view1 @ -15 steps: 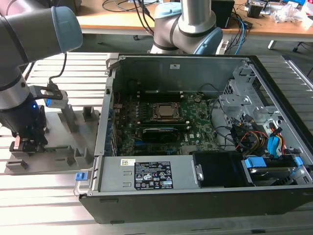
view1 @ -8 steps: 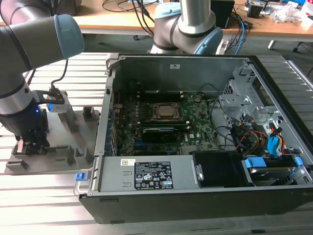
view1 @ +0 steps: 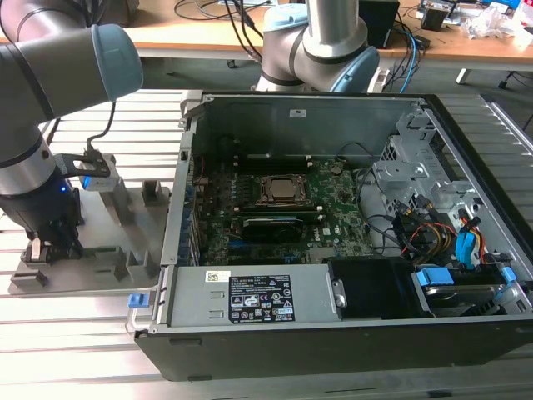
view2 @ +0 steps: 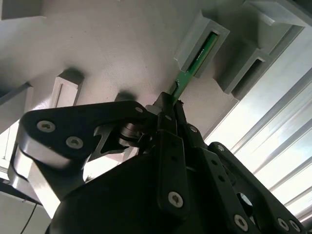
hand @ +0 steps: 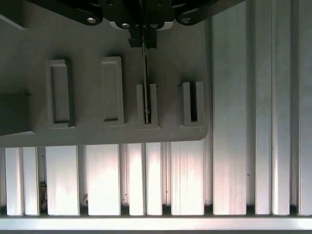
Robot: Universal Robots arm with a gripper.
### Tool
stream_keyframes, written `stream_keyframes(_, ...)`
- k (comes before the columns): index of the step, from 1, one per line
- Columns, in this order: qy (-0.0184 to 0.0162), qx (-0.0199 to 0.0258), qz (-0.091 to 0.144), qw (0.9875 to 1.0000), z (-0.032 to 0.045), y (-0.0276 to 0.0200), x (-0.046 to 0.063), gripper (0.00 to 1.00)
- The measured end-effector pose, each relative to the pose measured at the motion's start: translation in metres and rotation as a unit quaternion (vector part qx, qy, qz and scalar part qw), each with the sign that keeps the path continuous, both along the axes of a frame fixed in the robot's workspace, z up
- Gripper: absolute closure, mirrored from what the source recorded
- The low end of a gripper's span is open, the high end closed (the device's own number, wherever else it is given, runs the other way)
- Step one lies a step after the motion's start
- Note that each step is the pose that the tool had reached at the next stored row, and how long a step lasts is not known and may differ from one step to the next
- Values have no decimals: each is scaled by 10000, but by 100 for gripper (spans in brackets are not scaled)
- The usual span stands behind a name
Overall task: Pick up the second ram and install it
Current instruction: 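Pick up the second ram and move it above second insertion slot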
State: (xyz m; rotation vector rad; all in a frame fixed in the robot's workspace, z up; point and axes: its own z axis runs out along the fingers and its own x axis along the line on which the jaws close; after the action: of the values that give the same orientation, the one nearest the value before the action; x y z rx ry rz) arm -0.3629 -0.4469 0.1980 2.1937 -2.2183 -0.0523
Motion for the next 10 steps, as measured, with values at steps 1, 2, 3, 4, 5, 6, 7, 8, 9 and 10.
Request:
stream_keyframes(1, 0, 4, 0, 10000, 0, 0, 0, 86)
stream_keyframes(2, 0, 8, 0, 10000, 0, 0, 0, 86)
stream_keyframes(3, 0, 12, 0, 10000, 0, 0, 0, 86)
stream_keyframes(4, 0, 16, 0, 10000, 0, 0, 0, 86)
stream_keyframes(5, 0, 19, 0, 10000, 0, 0, 0, 86)
stream_keyframes(6, 0, 24, 0, 10000, 0, 0, 0, 86)
stream_keyframes(7, 0, 29, 0, 10000, 0, 0, 0, 86)
stream_keyframes(8, 0, 30, 0, 10000, 0, 0, 0, 86)
stream_keyframes(9, -1, 31, 0, 10000, 1, 0, 0, 86)
stream_keyframes(10, 1, 29, 0, 10000, 14, 0, 0, 86)
